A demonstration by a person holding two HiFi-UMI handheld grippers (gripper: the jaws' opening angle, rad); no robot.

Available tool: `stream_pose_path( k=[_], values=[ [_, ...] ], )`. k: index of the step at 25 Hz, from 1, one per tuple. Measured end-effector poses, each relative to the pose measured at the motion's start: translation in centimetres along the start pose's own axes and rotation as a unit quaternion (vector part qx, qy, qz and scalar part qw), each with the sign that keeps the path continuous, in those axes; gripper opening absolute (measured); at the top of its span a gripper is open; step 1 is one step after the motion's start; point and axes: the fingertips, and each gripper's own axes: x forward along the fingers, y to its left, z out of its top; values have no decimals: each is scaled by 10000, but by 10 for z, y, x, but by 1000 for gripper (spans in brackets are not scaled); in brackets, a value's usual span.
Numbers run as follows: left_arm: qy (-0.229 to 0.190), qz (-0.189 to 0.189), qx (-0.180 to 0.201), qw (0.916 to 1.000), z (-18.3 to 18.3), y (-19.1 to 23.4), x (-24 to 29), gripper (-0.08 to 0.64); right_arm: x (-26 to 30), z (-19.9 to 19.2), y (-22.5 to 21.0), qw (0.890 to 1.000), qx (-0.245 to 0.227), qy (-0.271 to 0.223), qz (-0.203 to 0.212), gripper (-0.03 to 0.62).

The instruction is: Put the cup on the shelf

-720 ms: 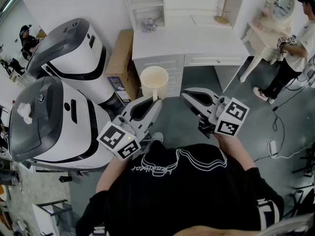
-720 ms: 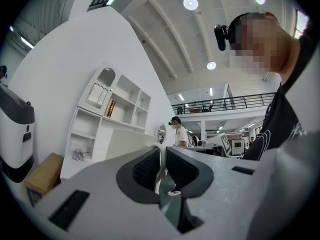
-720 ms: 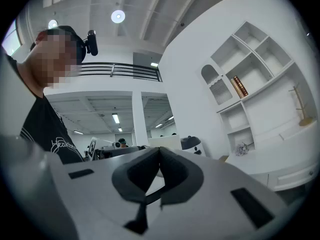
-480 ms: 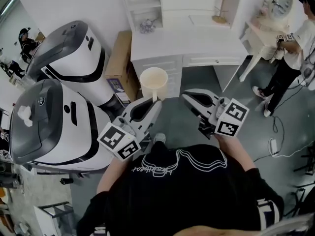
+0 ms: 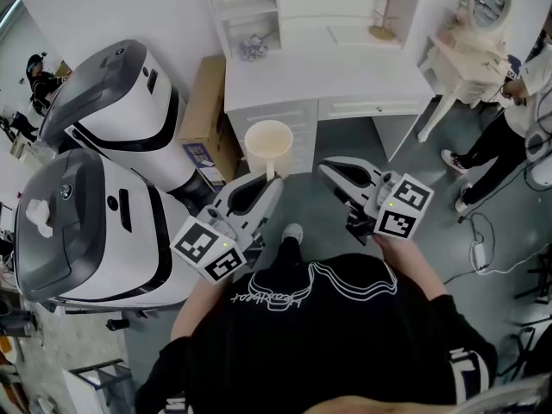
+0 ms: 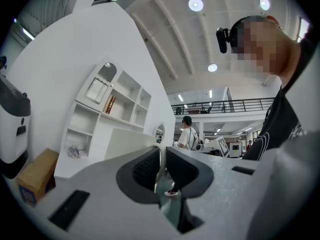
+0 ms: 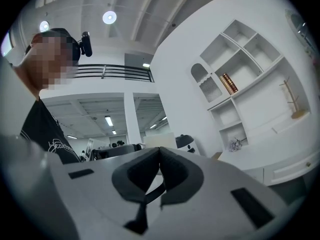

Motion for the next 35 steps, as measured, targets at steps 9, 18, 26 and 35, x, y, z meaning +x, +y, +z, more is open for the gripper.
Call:
stream_pose_path(
  k=[9,18,26,35],
  values=[
    [17,-132,-36,9999,0,55,38,43,30,9,-57,9999,-29,-36,-107,6],
    [58,-182,-222,9996,14,156,104,42,91,33,-146,9998,-8,-9,-192,6],
    [61,-253,-215,9994,34,255,155,41,161,58,-232,9996,-4,86,-259,6],
    [32,-278,-287,9992,41,330,187,43,209,65,-295,9991,40,159,-396,6]
  ],
)
